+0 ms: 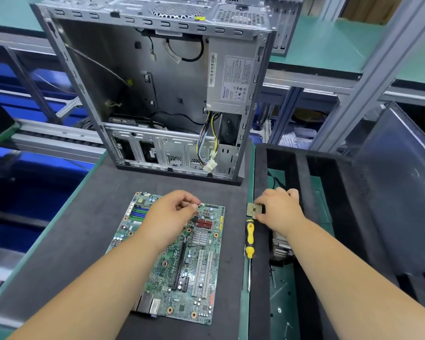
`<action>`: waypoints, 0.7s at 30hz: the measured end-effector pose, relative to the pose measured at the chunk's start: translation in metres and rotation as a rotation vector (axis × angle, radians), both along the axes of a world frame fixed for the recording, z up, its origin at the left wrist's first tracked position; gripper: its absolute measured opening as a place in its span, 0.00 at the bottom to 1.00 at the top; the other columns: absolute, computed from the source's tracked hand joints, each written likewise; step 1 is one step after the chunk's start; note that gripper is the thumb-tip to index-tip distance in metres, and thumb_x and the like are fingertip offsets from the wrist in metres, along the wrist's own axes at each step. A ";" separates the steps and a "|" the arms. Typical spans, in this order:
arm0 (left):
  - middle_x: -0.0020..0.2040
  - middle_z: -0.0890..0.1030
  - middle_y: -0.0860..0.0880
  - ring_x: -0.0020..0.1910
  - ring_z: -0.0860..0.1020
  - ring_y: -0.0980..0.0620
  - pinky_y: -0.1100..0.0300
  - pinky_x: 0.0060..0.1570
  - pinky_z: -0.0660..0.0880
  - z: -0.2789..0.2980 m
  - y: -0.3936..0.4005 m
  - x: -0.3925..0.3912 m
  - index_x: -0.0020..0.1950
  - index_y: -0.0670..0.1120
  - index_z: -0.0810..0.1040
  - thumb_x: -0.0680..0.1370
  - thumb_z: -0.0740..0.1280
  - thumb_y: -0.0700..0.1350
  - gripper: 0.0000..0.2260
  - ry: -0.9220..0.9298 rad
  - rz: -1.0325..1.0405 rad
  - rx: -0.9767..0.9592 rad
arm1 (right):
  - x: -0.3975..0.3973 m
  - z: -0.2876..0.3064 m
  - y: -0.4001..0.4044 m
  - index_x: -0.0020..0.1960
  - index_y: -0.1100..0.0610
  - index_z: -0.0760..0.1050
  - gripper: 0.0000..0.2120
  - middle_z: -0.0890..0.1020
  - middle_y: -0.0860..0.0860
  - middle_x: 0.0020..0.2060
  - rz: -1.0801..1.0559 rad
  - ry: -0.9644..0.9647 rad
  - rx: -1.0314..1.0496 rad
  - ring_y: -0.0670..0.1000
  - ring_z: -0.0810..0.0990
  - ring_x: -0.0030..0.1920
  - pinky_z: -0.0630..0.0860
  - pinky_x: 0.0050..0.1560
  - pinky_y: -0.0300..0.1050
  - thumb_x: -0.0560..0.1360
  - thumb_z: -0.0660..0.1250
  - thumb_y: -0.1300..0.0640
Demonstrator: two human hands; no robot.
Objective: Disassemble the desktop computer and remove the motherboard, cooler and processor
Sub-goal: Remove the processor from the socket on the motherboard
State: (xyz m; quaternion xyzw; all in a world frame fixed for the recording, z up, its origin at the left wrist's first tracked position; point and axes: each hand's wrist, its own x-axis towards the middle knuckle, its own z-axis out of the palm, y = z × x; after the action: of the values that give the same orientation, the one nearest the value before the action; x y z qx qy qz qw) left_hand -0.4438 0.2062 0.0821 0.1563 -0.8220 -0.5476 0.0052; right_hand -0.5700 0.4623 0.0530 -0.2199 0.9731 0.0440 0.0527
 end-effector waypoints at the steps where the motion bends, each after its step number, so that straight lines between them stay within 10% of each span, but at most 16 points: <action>1: 0.34 0.76 0.60 0.30 0.71 0.62 0.70 0.30 0.69 -0.001 -0.002 0.001 0.44 0.60 0.81 0.77 0.68 0.46 0.08 -0.003 0.001 -0.003 | 0.001 0.001 -0.001 0.62 0.40 0.77 0.18 0.77 0.42 0.56 0.000 -0.002 0.012 0.51 0.71 0.58 0.59 0.56 0.53 0.73 0.68 0.39; 8: 0.37 0.76 0.56 0.32 0.72 0.60 0.71 0.32 0.69 0.002 -0.017 0.011 0.43 0.58 0.82 0.77 0.68 0.45 0.08 0.021 0.032 0.003 | 0.009 0.011 -0.011 0.60 0.44 0.77 0.14 0.77 0.46 0.56 -0.065 0.029 0.034 0.52 0.72 0.57 0.60 0.55 0.52 0.76 0.63 0.43; 13: 0.38 0.74 0.54 0.29 0.69 0.62 0.72 0.30 0.68 0.005 -0.041 0.024 0.45 0.55 0.82 0.78 0.67 0.44 0.07 0.029 0.068 -0.021 | 0.041 0.032 -0.043 0.54 0.43 0.81 0.09 0.81 0.44 0.50 -0.077 0.218 -0.357 0.51 0.77 0.53 0.64 0.54 0.51 0.77 0.65 0.51; 21: 0.39 0.79 0.51 0.34 0.73 0.57 0.65 0.37 0.72 -0.006 -0.083 0.050 0.42 0.57 0.81 0.78 0.67 0.42 0.10 0.004 0.032 -0.138 | 0.104 0.029 -0.139 0.49 0.40 0.81 0.05 0.77 0.37 0.42 0.119 -0.046 -0.535 0.44 0.72 0.52 0.56 0.51 0.48 0.77 0.66 0.46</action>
State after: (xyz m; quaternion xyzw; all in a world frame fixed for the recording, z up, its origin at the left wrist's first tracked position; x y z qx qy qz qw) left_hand -0.3935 0.1233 0.0759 0.1678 -0.8551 -0.4899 0.0264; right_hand -0.4662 0.3233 0.0819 -0.2839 0.9340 -0.2164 0.0122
